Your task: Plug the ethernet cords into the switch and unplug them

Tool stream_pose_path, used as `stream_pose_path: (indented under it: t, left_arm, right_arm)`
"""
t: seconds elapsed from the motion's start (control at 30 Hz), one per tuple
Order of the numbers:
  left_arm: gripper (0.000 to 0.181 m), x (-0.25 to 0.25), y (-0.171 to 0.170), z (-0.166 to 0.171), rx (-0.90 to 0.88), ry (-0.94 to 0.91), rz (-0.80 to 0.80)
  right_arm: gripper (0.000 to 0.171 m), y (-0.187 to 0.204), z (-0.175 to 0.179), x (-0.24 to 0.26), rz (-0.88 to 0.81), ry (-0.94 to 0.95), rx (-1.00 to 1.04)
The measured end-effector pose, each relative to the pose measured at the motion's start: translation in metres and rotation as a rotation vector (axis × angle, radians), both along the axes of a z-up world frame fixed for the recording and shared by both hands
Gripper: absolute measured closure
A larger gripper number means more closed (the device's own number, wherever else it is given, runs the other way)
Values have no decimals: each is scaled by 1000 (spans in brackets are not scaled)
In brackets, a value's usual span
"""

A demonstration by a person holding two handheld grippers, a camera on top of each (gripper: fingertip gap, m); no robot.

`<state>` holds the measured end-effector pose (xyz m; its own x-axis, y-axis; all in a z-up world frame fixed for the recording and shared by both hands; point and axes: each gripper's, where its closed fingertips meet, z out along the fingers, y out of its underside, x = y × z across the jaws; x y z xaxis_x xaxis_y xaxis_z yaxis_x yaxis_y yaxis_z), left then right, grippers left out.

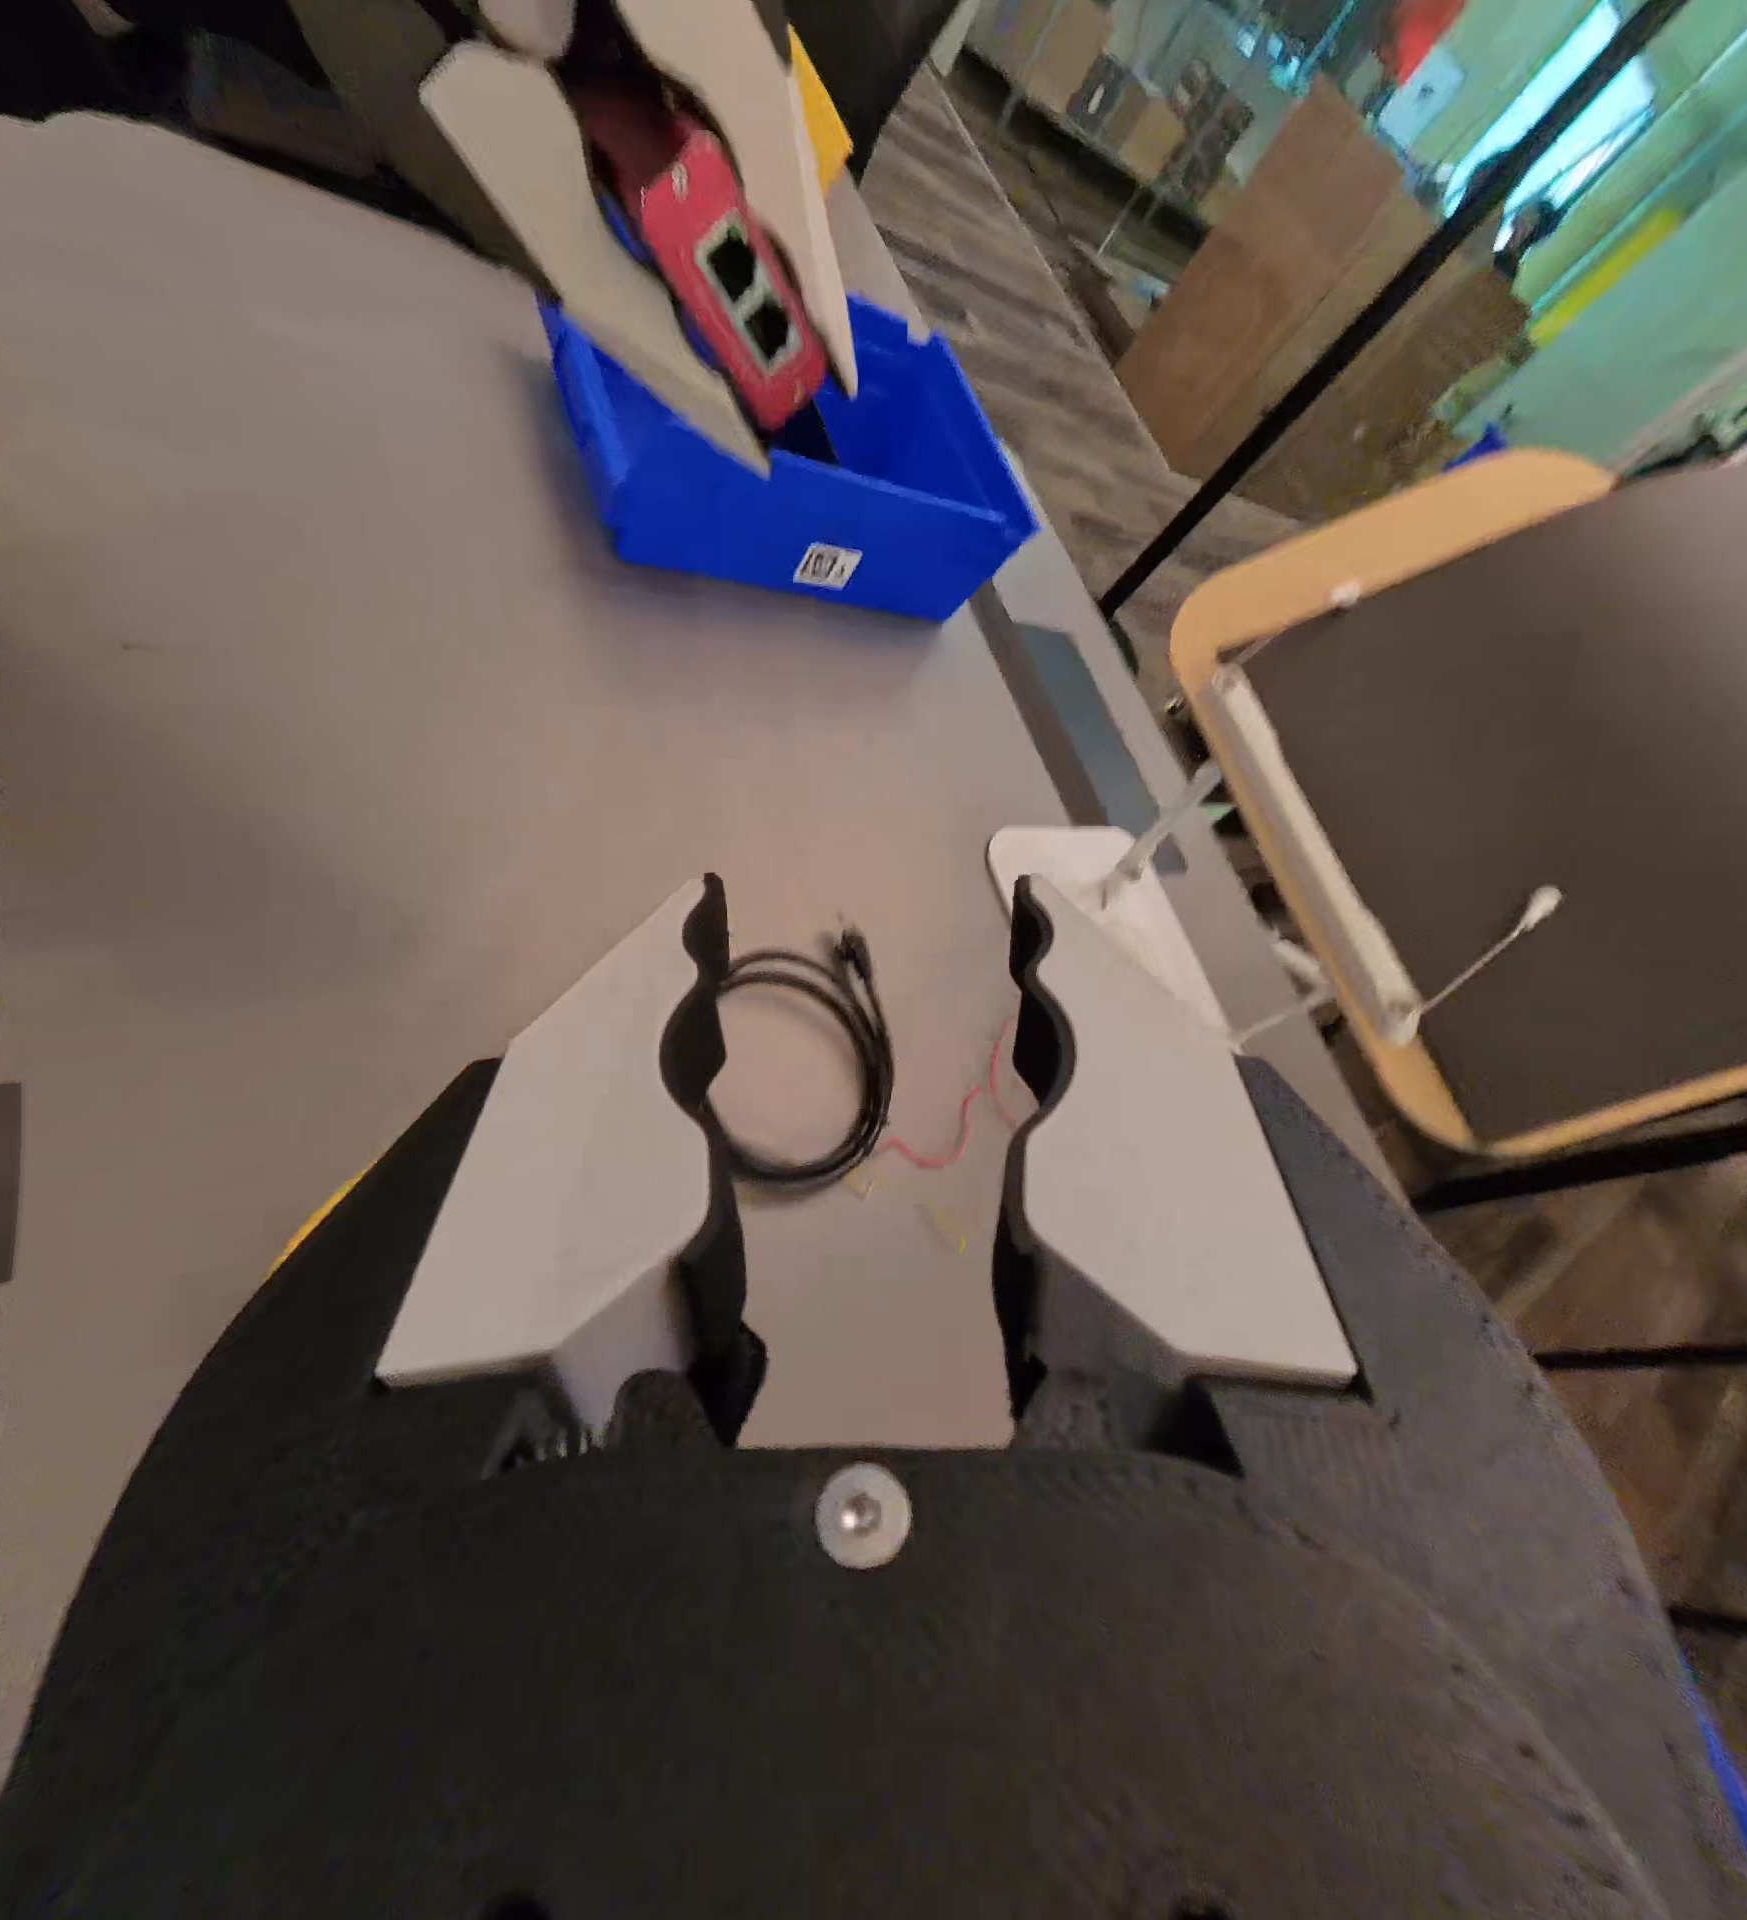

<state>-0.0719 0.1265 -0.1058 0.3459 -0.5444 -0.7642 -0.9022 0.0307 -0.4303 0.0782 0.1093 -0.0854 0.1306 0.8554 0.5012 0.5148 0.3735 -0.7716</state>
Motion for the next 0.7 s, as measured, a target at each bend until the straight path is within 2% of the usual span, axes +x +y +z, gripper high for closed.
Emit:
stream_pose_path:
  t: [0.3,0.37,0.53,0.7]
  left_arm:
    - [156,28,-21,15,12,-66,-107]
    - [155,34,-29,23,15,-104,-159]
    - [156,45,-46,37,6,-196,-273]
    - [156,44,-49,37,-15,-221,-306]
  right_arm:
    - [122,-34,34,-83,173,6,206]
    - [128,-37,40,-94,210,31,225]
    - [131,-49,44,-114,330,54,223]
    - [136,-61,45,-122,413,77,214]
